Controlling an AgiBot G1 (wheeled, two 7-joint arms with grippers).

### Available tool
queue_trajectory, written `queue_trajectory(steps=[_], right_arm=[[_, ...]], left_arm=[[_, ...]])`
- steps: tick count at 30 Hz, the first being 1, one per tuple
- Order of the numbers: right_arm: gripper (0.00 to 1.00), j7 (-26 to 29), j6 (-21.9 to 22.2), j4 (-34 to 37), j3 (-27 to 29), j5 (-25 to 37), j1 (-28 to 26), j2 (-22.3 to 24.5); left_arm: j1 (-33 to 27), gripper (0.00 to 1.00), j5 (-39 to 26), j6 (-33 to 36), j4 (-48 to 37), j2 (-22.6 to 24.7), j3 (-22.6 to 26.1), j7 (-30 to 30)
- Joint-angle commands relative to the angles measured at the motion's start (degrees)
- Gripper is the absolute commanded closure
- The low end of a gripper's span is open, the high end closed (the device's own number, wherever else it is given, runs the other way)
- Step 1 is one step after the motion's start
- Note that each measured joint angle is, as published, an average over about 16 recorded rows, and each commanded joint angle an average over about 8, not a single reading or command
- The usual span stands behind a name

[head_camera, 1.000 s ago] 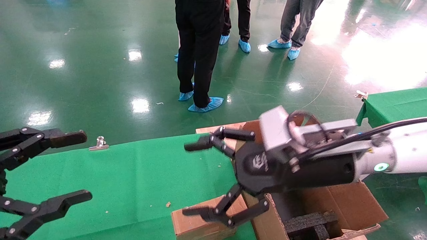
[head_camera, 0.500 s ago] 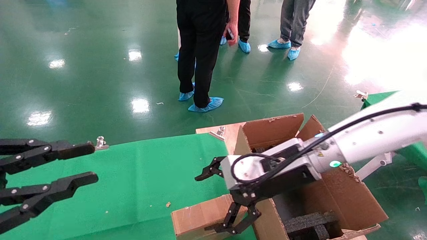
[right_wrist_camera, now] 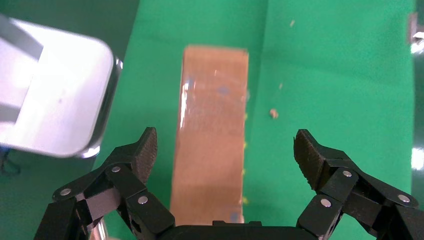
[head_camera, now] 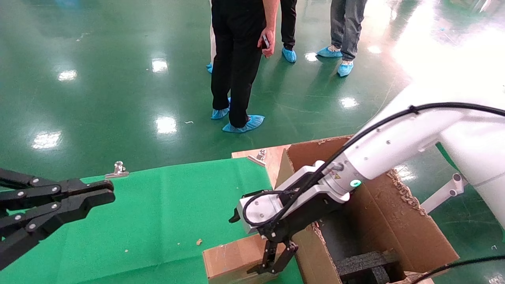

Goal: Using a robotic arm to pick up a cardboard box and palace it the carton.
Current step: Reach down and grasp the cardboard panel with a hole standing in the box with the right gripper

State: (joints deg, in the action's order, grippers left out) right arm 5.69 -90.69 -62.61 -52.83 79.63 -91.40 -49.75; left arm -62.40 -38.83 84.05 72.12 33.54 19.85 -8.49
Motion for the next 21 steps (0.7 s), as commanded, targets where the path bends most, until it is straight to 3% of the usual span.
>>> queue_trajectory(steps=[1, 3, 11, 15, 16, 21], right_arm=[[0.0, 0.02, -0.02, 1.06, -2.1, 1.01, -1.42, -1.18], [0.0, -0.6, -0.03, 1.65, -4.22, 1.77, -2.64, -2.05], [0.0, -3.4, 0.31, 3.6, -10.69, 2.83, -5.89, -4.42], [0.0, -4.29, 0.45, 4.63, -12.46, 2.35, -6.83, -5.08], [0.05, -4.45, 0.48, 4.84, -12.82, 2.27, -7.03, -5.22], [0.64, -4.77, 0.56, 5.37, -13.77, 2.17, -7.59, -5.56]], left_arm=[[0.0, 1.0, 0.0, 0.0, 0.0, 0.0, 0.0, 0.0], [0.0, 0.99, 0.0, 0.0, 0.0, 0.0, 0.0, 0.0], [0.0, 0.03, 0.01, 0.0, 0.0, 0.0, 0.01, 0.0], [0.0, 0.0, 0.01, -0.01, 0.0, -0.01, 0.01, 0.01], [0.0, 0.0, 0.01, -0.01, -0.01, -0.01, 0.01, 0.01], [0.01, 0.0, 0.03, -0.02, -0.02, -0.01, 0.01, 0.01]])
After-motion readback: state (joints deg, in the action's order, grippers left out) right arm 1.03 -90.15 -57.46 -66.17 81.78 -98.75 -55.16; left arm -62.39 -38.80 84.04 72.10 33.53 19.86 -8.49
